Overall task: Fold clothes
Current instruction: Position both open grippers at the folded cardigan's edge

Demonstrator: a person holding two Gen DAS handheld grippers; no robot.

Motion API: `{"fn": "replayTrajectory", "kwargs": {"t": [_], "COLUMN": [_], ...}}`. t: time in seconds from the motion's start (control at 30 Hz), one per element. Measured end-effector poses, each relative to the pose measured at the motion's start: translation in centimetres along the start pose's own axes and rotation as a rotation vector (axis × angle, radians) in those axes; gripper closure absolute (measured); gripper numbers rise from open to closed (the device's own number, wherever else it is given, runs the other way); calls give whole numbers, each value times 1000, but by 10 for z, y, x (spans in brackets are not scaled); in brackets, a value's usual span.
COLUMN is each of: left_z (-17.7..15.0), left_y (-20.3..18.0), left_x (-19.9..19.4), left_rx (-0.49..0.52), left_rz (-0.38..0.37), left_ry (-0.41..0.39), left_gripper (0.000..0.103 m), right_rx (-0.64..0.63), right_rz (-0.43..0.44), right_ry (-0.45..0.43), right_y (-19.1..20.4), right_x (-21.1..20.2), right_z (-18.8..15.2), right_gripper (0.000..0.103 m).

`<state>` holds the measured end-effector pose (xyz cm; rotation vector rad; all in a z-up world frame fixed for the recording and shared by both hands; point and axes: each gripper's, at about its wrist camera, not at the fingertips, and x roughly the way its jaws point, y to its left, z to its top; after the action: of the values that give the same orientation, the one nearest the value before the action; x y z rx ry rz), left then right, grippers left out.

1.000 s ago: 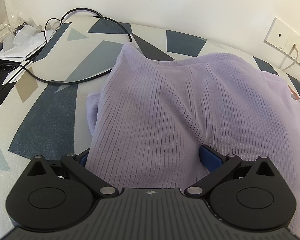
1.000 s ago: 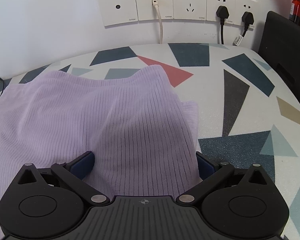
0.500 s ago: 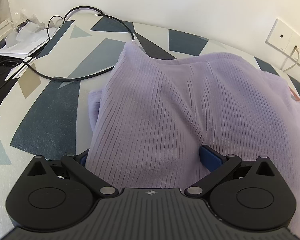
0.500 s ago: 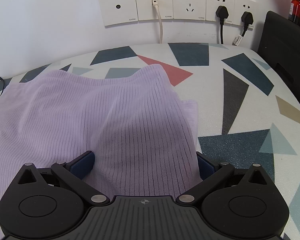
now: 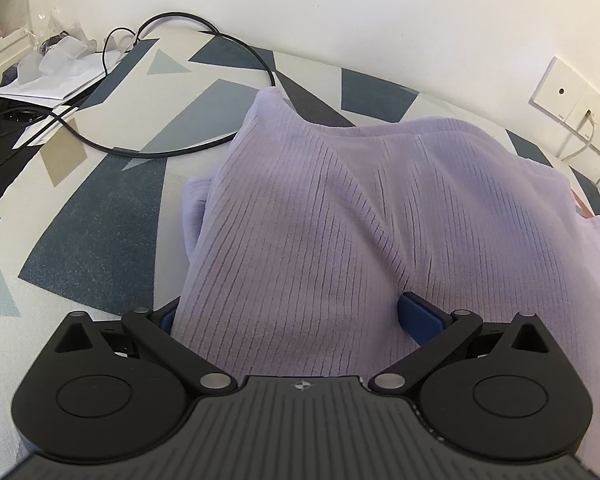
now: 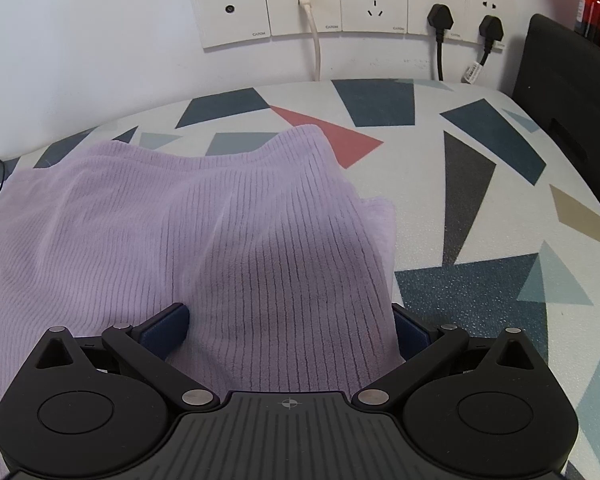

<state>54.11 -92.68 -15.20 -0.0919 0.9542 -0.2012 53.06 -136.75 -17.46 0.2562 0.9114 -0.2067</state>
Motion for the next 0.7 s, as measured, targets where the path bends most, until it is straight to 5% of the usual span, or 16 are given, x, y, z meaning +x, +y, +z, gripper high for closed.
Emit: {"fn": "replayTrajectory", "kwargs": {"t": [0.7], "left_z": [-1], "left_y": [-4], "left_x": [2], "left_rx": [25], "left_rz": [15], "left_ry": [-6], "left_gripper": [0], "right_rx": [23], "right_rz": [23], "right_ry": [17], "right_y": [-5], "right_x": [-1], "right_z": [3], "right_gripper": [1]}}
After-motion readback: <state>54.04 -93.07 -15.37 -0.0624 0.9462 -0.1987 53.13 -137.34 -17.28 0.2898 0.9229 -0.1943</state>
